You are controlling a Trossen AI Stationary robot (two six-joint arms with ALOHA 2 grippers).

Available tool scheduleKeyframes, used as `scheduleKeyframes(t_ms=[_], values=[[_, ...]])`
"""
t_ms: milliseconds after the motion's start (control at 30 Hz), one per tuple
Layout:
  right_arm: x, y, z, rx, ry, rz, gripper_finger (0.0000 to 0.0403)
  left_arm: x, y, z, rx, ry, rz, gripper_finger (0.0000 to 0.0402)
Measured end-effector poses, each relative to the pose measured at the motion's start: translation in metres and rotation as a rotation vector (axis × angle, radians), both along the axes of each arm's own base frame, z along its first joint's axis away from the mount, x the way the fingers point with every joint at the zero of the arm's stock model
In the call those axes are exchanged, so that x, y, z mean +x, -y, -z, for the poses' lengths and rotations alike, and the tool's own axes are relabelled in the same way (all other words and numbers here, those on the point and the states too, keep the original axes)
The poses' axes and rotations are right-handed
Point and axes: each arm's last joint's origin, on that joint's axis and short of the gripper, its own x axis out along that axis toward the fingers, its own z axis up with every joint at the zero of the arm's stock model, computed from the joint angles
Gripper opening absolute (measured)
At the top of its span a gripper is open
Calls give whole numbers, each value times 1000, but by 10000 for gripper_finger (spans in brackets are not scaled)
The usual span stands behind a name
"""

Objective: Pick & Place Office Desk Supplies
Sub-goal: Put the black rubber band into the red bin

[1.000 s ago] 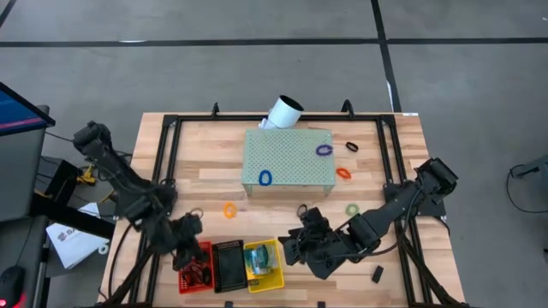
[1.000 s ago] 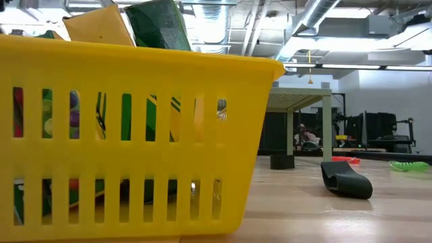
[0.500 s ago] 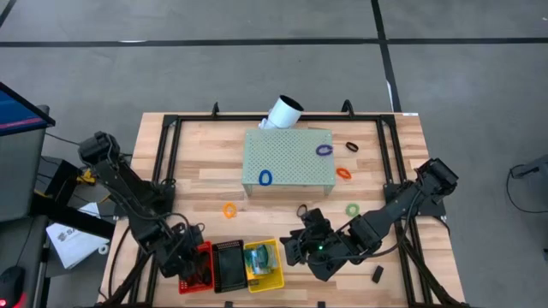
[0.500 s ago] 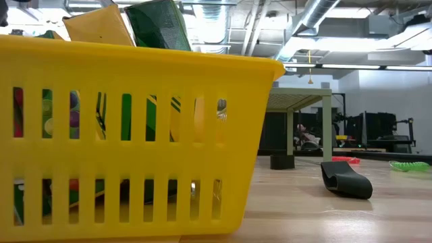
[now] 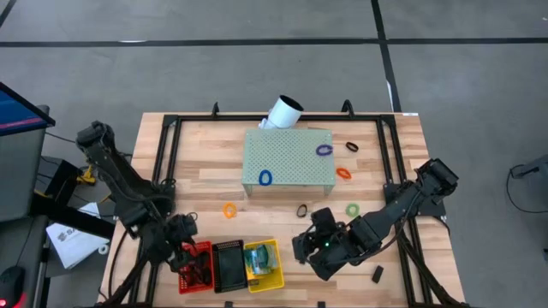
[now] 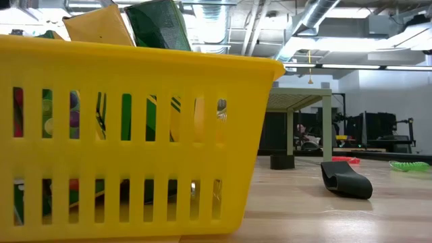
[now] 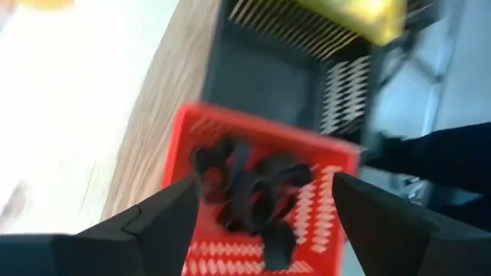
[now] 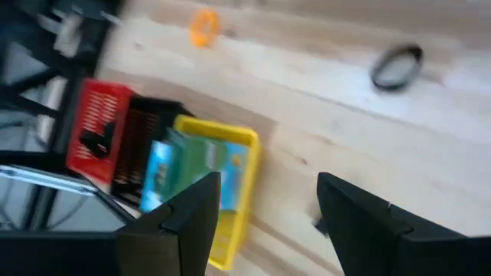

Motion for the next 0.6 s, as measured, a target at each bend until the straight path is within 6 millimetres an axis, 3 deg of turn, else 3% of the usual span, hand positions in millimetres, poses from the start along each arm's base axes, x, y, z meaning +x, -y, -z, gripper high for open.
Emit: scheduleKeyframes(t_ms=[200,367,600], values=[[-15,-1,44,122,-195,46,214,-7,-18,-34,-49,283,-14,269],[-42,-5,82,216,-395,175,214,-8,-33,-54,-110,431,-98,259],[-70,-24,95,255,-506,151,214,1,-41,-64,-103,532,-121,259]])
